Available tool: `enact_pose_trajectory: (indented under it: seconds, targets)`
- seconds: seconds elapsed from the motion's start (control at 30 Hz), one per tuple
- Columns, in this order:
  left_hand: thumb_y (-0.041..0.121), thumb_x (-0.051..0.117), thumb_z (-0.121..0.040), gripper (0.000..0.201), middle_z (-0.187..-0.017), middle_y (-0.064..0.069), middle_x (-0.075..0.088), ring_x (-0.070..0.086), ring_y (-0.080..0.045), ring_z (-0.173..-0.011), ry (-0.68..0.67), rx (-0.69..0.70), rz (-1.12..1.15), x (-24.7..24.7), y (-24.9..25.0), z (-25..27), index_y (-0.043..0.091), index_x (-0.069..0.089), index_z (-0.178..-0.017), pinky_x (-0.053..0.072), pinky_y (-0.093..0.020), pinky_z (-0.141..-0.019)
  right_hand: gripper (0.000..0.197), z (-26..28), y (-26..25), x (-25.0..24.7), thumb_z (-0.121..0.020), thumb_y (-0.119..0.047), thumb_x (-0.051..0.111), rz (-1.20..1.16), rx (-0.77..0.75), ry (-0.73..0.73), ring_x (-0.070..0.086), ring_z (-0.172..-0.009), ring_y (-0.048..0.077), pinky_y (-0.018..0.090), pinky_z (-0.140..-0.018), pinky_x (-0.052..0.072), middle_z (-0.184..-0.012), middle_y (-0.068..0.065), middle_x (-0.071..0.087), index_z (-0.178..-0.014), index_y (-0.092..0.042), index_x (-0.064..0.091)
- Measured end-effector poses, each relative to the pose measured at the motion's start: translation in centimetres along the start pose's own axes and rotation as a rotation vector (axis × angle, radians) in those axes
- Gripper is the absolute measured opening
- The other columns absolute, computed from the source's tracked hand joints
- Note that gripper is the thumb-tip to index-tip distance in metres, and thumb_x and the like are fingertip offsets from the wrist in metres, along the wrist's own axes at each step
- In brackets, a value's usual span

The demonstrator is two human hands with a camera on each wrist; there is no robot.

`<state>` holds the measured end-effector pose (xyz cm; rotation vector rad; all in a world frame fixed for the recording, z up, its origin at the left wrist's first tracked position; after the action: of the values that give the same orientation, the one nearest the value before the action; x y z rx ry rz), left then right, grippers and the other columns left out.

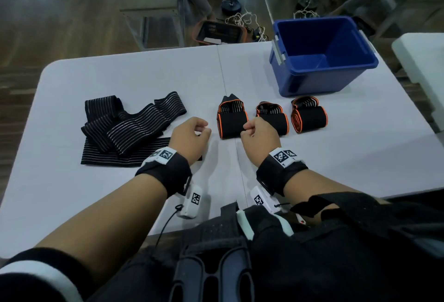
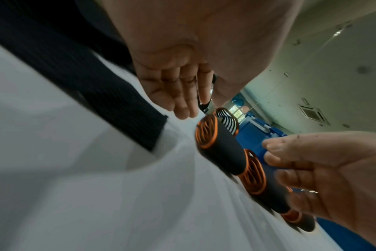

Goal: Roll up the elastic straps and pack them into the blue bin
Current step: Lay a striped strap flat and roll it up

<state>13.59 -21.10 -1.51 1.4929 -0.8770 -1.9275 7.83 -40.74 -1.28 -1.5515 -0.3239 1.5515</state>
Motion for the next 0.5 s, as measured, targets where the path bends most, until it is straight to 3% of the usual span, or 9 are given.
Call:
enact_pose_trajectory:
  seconds: [0.13,0.2,0.27,0.33,0.4,0.5]
  targets:
    - [0.025,0.065,-0.091,0.011,-0.087,0.012,0.068,0.062,-0.008,-0.074,0.159,0.115,-0.129,-5.9,-1.0,-0.2,0.02,0.072,-0.098,0.051,-0.027,-0.085,0.012,0.4,-2.3,1.9,-0.091,-0.014,0.052,-0.012,-0.052,-0.099,0.06,-0.086,0.015,0.023,-0.072,0.042,-0.094,-0.001,0.066,-0.097,-0.02,0.062]
    - [0.025,0.066,-0.09,0.01,-0.086,0.006,0.07,0.065,-0.015,-0.082,0.295,0.131,-0.183,-9.3,-2.1,0.0,0.019,0.073,-0.095,0.052,-0.031,-0.087,0.012,0.8,-3.6,3.3,-0.091,-0.015,0.053,0.005,-0.093,-0.177,0.06,-0.086,0.013,0.021,-0.071,0.041,-0.093,-0.004,0.065,-0.097,-0.021,0.062]
    - [0.034,0.071,-0.086,0.022,-0.1,-0.002,0.07,0.063,-0.026,-0.099,0.385,0.101,-0.294,-12.2,-4.0,0.2,0.02,0.073,-0.103,0.05,-0.038,-0.093,0.011,1.1,-4.8,4.7,-0.091,-0.014,0.053,0.037,-0.146,-0.244,0.059,-0.083,0.012,0.016,-0.066,0.04,-0.09,-0.005,0.063,-0.094,-0.022,0.061]
    - [0.052,0.077,-0.075,0.053,-0.123,-0.003,0.061,0.053,-0.032,-0.118,0.336,-0.034,-0.467,-13.9,-6.4,0.5,0.027,0.065,-0.121,0.045,-0.047,-0.101,0.012,1.5,-6.1,5.9,-0.09,-0.012,0.054,0.092,-0.206,-0.302,0.059,-0.083,0.014,0.017,-0.066,0.043,-0.09,-0.004,0.063,-0.092,-0.02,0.062]
    - [0.06,0.081,-0.066,0.08,-0.137,-0.002,0.052,0.047,-0.032,-0.128,0.205,-0.156,-0.596,-14.2,-8.5,1.3,0.034,0.052,-0.136,0.042,-0.052,-0.104,0.014,1.8,-7.2,7.0,-0.089,-0.012,0.053,0.155,-0.25,-0.358,0.06,-0.089,0.019,0.029,-0.078,0.05,-0.094,0.0,0.066,-0.094,-0.016,0.065]
    - [0.057,0.081,-0.067,0.084,-0.138,-0.004,0.052,0.048,-0.031,-0.128,0.142,-0.149,-0.571,-13.8,-10.7,2.9,0.032,0.048,-0.141,0.044,-0.051,-0.105,0.01,2.2,-8.5,8.3,-0.089,-0.017,0.055,0.208,-0.27,-0.412,0.061,-0.091,0.018,0.033,-0.084,0.052,-0.094,-0.004,0.064,-0.092,-0.021,0.064]
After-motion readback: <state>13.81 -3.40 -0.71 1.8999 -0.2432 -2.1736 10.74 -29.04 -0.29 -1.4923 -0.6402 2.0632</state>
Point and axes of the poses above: each hand's wrist, its own z-axis away from the middle knuckle, its own x-axis out of the palm, y = z × x, the point moved 4 cm from there along -z, towards the middle knuckle
